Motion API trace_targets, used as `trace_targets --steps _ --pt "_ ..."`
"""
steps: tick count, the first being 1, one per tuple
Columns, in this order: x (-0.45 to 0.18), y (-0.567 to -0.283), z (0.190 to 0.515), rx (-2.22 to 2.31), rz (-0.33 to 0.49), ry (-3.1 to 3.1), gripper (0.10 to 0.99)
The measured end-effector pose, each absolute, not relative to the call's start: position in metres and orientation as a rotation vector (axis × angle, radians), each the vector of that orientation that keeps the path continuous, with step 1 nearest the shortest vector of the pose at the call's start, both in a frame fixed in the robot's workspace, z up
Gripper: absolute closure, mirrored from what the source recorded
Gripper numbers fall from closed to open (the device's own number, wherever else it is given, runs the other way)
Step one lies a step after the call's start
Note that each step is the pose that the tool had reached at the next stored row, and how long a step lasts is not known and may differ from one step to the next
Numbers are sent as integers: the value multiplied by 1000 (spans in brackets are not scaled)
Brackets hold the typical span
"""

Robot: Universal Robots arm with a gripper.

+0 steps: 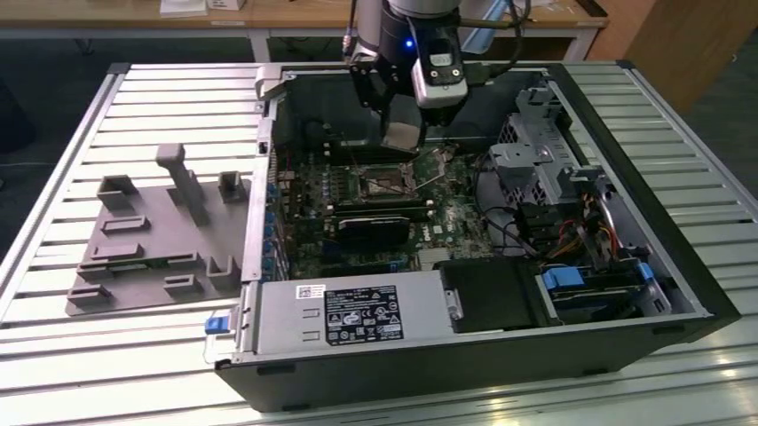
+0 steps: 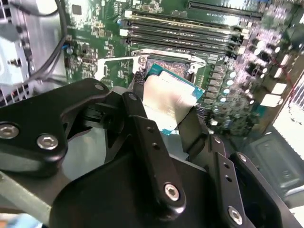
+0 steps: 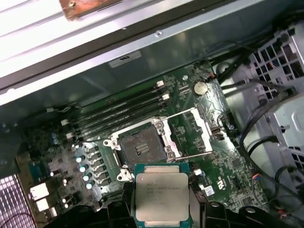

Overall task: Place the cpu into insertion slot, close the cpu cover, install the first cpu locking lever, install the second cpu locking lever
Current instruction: 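Place the cpu into insertion slot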

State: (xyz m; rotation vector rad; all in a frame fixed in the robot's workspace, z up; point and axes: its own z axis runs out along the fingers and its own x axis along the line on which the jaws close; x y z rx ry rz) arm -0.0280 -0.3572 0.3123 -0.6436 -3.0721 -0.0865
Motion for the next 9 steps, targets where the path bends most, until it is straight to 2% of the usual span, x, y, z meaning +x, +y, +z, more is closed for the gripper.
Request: trace_targets --steps 9 --pt "-28 -357 306 -882 -86 -3017 549"
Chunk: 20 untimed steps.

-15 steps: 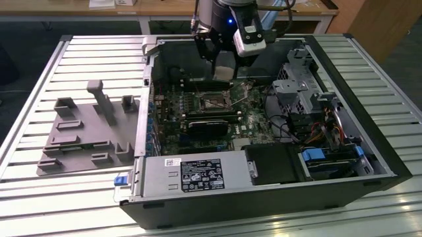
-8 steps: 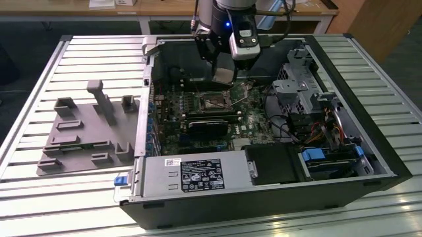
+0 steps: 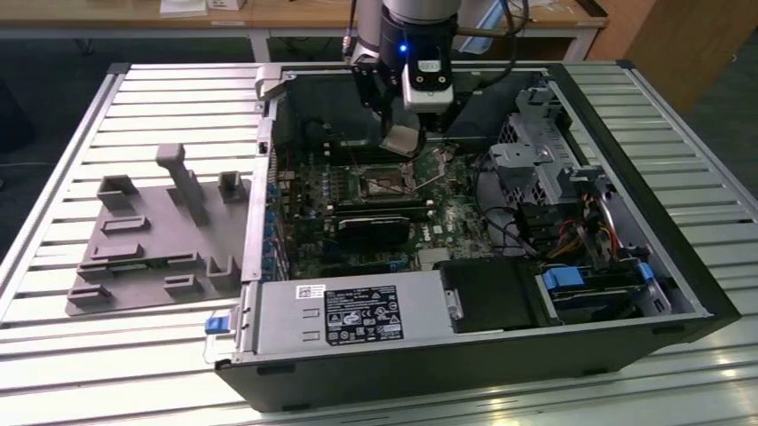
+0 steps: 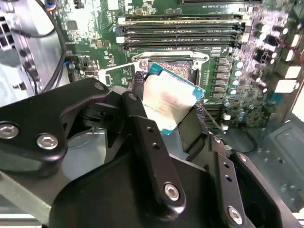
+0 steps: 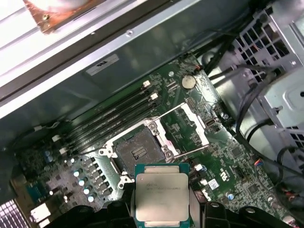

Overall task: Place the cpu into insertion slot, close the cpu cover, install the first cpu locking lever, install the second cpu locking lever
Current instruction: 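Place the cpu into insertion slot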

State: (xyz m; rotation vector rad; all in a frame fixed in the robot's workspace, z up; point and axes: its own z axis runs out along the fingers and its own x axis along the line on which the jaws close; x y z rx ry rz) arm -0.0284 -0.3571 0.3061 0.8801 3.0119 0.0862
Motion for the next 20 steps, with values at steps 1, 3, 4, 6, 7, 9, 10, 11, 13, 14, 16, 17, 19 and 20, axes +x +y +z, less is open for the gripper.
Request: trace_targets --steps 1,3,4,6,7,9,10,11,13,14,16,17,19,20 --pt "-29 -357 306 902 86 3005 549" --pt "-29 -357 305 945 86 2991 549" --pt "-29 -357 304 965 86 2984 549" --pt "-30 -357 303 1003 86 2971 549" --pt "-30 -357 303 1023 86 2964 549" --pt "-30 -357 301 1054 86 2951 549" --pt "-30 -357 300 1068 87 2945 549" --pt "-30 -357 299 1080 88 2938 549" --pt "-31 -357 298 1102 90 2925 549" --pt "-31 -357 297 1114 91 2918 549" --pt "-31 -357 296 1140 92 2905 549" --pt "-31 -357 295 1155 92 2898 549" --pt "-31 -356 293 1193 92 2881 549" --pt "-31 -356 293 1216 91 2871 549"
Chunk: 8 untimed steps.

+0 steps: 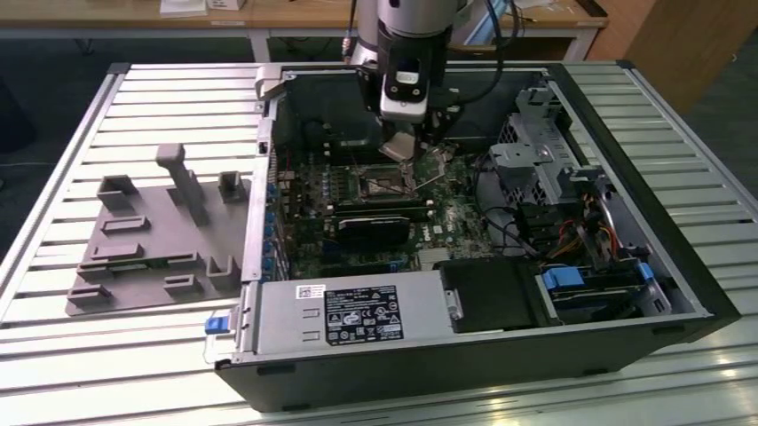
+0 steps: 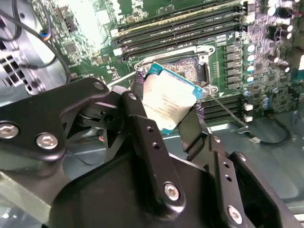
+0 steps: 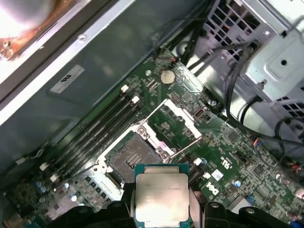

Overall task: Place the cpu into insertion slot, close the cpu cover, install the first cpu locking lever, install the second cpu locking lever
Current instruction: 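Place the cpu into insertion slot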

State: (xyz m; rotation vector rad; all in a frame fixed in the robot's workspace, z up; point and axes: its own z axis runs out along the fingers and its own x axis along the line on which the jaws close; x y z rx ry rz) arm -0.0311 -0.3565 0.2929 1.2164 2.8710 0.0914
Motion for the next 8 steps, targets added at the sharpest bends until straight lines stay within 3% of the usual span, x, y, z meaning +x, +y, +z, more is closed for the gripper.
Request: trace_targets --steps 8 --pt "-31 -356 288 1420 89 2771 549"
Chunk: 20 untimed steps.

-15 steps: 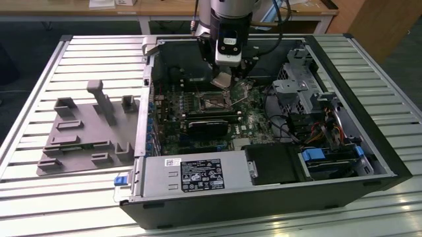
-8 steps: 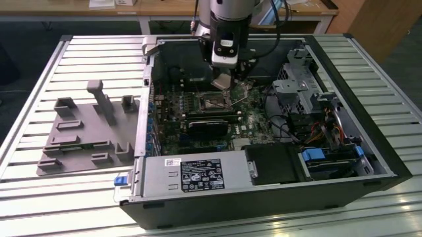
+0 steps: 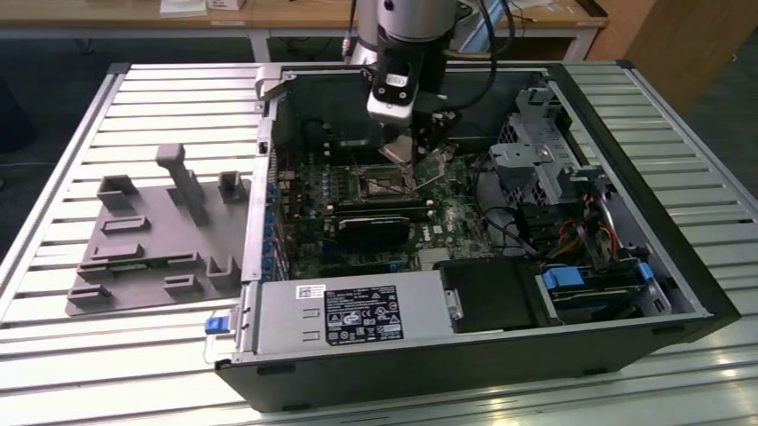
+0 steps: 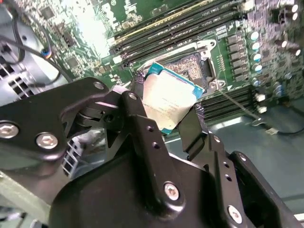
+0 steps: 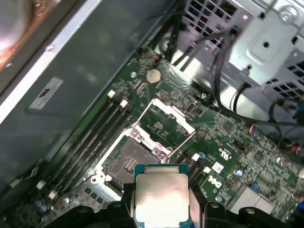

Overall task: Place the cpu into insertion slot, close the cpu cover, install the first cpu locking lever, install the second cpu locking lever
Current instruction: 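Place the cpu into insertion slot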

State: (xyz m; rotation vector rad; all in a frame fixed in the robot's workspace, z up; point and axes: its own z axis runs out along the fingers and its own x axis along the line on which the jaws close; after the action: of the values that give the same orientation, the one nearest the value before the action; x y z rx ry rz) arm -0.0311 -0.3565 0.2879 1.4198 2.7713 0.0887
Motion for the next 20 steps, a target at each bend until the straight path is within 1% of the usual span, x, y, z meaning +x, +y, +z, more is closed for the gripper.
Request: trace_targets --steps 20 --pt "-31 -356 274 1883 79 2467 549"
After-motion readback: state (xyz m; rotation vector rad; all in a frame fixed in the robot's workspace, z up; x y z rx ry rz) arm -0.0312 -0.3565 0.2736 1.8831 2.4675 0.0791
